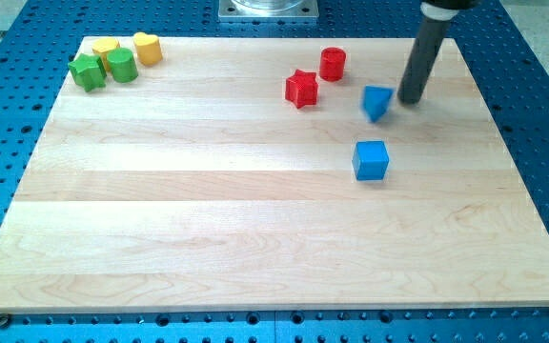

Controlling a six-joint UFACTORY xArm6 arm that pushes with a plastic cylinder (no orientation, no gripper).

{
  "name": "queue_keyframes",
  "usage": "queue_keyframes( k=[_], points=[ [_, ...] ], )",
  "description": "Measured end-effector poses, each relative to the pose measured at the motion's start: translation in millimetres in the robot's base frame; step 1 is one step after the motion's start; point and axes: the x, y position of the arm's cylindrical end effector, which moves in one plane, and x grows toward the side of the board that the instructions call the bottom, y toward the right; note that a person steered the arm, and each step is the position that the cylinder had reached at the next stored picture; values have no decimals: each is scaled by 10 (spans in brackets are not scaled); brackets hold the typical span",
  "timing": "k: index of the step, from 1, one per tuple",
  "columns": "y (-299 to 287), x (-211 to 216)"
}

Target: Push the blue triangle to the bottom left of the red star

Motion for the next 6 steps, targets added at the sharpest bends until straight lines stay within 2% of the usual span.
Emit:
queue_keyframes(
  k=[1,3,4,5,6],
  points=[
    [-569,601],
    [142,-4],
    [-803,410],
    [-875,587],
    [-353,214]
  ],
)
